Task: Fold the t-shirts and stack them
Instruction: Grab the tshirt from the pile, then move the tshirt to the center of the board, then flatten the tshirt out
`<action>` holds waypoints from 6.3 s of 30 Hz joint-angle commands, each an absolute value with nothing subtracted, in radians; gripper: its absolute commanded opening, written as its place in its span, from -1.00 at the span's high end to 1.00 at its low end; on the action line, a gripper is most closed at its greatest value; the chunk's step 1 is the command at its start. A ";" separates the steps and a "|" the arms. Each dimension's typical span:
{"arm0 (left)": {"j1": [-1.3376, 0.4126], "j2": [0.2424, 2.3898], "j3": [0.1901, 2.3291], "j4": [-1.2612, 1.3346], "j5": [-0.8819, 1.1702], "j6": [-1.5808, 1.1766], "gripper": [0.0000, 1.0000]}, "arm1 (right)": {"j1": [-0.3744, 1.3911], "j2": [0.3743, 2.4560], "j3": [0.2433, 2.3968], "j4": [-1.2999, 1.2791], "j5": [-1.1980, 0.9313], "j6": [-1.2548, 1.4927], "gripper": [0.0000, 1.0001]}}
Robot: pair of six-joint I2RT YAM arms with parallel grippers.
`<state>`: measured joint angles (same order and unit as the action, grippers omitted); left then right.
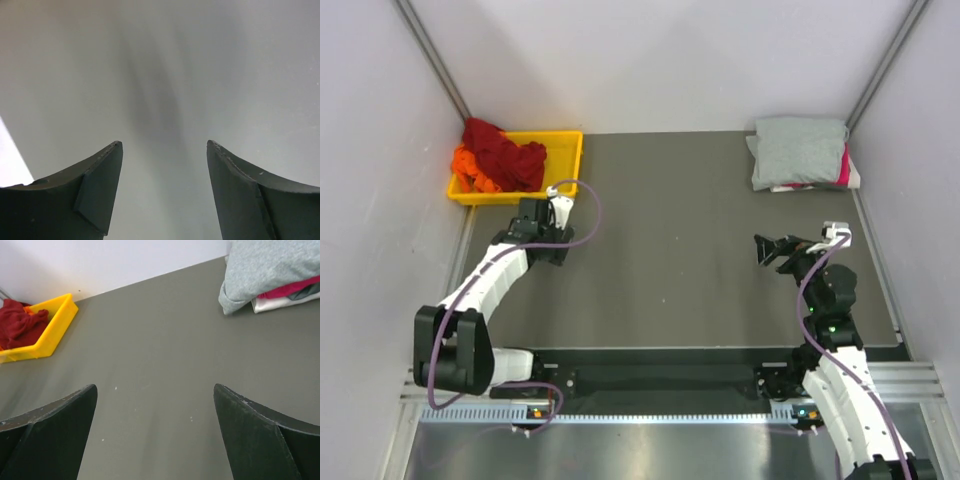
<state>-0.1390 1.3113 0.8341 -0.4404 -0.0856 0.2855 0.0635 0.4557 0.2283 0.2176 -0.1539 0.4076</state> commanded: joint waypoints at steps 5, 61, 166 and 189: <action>-0.104 1.290 0.971 -0.355 -0.164 0.241 -0.98 | 0.071 0.474 0.285 0.239 -0.167 0.410 -0.99; -0.705 1.702 1.773 -0.647 0.325 0.161 1.00 | 0.078 0.515 0.532 -0.068 -0.132 0.491 -0.99; -0.209 1.267 1.051 -0.667 0.262 0.360 -0.94 | 0.784 1.383 1.089 -0.236 0.131 0.718 1.00; -0.773 1.588 1.077 -0.431 0.302 0.480 -0.94 | -0.133 0.764 0.672 -0.552 -0.038 0.480 1.00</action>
<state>-0.7151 1.5650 1.0637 -0.5270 0.3473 0.4564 -0.0925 0.7456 0.6662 -0.6159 0.0341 0.5350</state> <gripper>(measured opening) 0.964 0.017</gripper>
